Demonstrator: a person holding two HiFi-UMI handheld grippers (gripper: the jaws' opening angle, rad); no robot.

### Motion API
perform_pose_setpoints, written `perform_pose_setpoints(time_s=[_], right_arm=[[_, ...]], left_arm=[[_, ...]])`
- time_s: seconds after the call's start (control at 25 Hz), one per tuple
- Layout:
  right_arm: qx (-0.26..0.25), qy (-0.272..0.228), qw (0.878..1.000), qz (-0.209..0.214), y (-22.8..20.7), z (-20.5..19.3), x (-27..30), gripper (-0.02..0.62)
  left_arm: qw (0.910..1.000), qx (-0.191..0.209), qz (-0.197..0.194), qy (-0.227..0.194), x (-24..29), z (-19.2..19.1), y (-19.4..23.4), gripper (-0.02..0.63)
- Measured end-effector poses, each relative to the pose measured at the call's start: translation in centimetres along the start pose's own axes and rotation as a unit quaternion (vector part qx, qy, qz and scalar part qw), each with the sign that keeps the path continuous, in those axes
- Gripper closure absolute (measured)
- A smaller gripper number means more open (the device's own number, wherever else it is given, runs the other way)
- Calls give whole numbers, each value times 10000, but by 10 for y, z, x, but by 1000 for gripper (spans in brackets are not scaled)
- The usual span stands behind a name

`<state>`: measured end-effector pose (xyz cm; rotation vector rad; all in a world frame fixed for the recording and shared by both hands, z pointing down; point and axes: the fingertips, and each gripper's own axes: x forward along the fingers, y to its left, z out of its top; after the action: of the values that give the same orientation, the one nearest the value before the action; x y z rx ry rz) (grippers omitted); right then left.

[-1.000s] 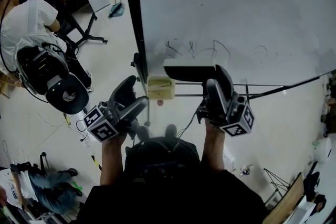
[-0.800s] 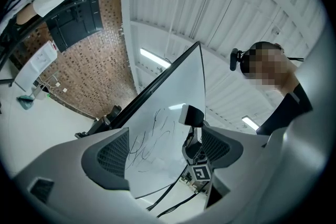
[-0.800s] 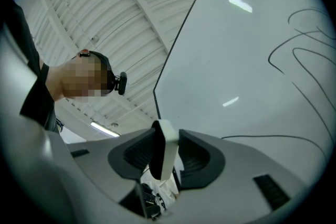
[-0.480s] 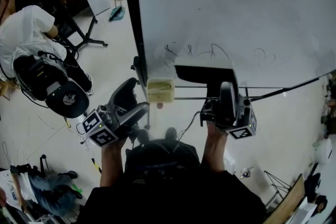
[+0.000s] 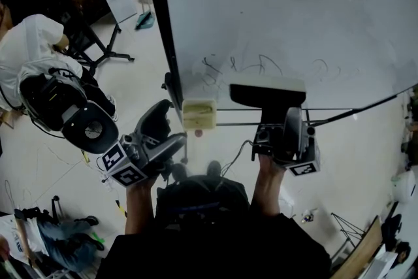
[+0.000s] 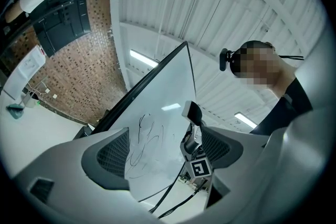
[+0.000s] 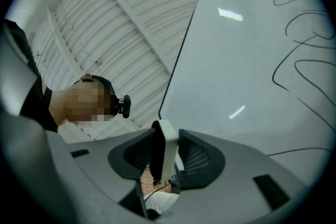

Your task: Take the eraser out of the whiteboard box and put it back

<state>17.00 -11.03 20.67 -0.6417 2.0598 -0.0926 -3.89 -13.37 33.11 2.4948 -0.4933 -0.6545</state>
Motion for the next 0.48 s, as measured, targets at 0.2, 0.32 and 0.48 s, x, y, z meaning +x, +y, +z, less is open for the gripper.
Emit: perform_pose_setpoints(time_s=[0.2,0.32,0.48], right_arm=[[97,-141,9998,71,5,6,-3,439],[141,-194,9997,91,6,10,-3,439],[129,-225,9996,109,9,14,-4,439]], left_arm=[[10000,70,-33,14,1,0,-6,178],[10000,82,-15,-3,0,0,-6,176],[9999,136,-4,-18,1,1,-8,176]])
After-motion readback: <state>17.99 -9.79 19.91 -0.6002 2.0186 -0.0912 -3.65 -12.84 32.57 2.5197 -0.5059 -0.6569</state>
